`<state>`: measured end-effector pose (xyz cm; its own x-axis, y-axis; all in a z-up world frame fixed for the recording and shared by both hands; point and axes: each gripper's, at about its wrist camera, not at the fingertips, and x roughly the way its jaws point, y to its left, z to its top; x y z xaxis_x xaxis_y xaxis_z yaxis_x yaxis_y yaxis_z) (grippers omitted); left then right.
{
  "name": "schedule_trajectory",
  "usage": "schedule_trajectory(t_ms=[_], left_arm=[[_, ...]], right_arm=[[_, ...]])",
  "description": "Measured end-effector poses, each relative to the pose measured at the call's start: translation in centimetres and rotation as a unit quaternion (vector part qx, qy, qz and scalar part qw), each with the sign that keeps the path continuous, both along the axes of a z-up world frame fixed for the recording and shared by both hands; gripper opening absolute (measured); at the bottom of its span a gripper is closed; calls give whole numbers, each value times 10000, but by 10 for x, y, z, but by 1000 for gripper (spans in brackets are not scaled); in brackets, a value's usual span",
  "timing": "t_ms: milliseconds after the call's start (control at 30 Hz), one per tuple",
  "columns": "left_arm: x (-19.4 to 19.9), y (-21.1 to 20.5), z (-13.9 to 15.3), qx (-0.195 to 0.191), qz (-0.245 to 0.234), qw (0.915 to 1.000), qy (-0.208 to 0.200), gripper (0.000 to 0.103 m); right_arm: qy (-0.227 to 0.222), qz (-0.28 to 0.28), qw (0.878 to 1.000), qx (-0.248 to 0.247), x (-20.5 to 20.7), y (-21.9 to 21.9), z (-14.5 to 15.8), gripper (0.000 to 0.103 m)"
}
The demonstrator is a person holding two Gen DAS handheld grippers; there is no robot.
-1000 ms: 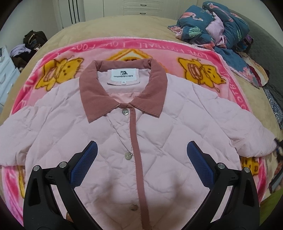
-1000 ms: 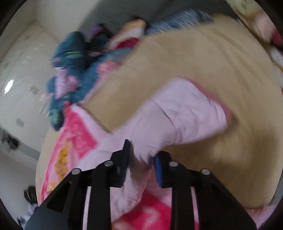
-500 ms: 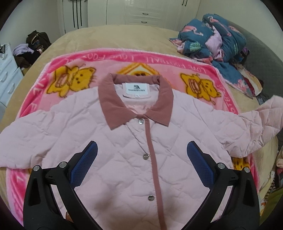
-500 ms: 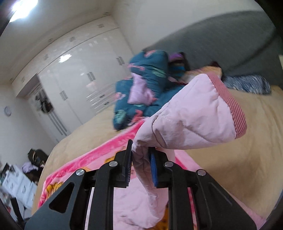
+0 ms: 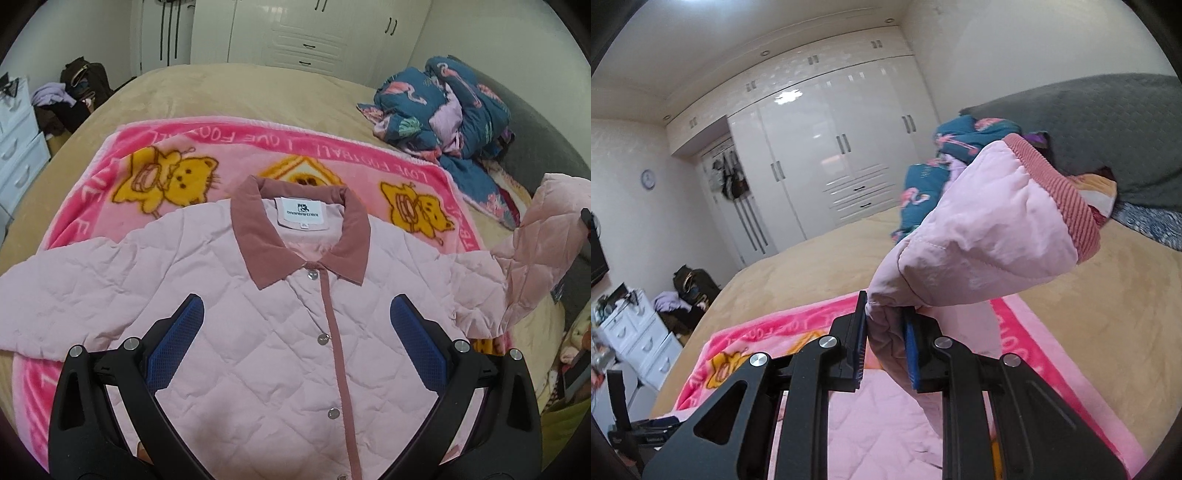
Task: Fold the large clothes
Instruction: 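Carry the held sleeve across the jacket front with the right tool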
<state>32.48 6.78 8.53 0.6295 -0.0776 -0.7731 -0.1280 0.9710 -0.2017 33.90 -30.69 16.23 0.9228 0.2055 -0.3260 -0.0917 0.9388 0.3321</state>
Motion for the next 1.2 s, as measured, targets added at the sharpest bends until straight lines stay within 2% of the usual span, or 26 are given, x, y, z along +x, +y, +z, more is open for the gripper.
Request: schedule_trajectory(t_ms=[233, 567, 900, 1067, 1200], left_arm=[[-5, 22, -1, -179, 52, 9998, -74, 95], [-8, 43, -4, -338, 183, 9992, -122, 95], [-18, 70, -12, -860, 411, 9952, -204, 95], [-23, 78, -16, -968, 489, 9939, -219, 95], [-26, 84, -19, -1380, 514, 9887, -288, 95]], right_arm=[[-109, 357, 9992, -155, 3, 46, 5, 17], [-108, 854, 9955, -403, 6, 99, -15, 17], [3, 1383, 9884, -633, 3, 157, -57, 17], [157, 1640, 9841, -665, 1, 187, -80, 17], [263, 1794, 9810, -695, -3, 210, -97, 17]])
